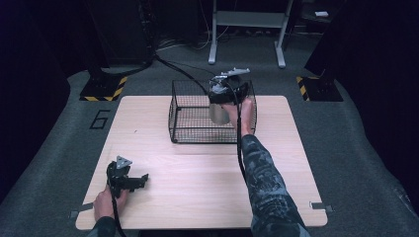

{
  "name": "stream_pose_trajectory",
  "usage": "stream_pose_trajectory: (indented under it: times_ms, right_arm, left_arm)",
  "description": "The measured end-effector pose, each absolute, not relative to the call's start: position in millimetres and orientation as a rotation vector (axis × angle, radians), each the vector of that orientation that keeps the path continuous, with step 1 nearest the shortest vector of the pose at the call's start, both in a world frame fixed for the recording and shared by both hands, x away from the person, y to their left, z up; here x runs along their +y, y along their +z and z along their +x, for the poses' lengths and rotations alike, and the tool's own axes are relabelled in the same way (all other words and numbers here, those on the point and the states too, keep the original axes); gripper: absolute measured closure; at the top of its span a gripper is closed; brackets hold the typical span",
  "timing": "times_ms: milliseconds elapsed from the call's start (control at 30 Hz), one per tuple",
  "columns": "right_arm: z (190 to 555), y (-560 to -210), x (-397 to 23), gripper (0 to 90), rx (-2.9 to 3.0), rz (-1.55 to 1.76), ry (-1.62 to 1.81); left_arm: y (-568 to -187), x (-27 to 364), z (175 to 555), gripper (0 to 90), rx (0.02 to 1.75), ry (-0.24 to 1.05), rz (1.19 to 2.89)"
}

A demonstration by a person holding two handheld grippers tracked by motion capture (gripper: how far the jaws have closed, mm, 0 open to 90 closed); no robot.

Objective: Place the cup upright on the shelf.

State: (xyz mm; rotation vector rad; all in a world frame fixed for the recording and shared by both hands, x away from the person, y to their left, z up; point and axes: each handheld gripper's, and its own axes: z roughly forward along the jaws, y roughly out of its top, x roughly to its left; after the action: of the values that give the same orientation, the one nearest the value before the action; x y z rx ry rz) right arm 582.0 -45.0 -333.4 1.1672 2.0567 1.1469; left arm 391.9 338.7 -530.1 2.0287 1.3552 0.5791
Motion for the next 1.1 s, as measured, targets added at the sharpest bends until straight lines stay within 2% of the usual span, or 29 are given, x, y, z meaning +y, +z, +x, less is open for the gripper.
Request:
stream_pose_trajectory:
  times_ms: [1100]
  right_arm:
    - [596.7,-382.4,-37.4,3.5,2.085,1.268,1.127]
  left_arm:
    - [-530.9,337.5,391.7,0.2,1.366,0.573,2.009]
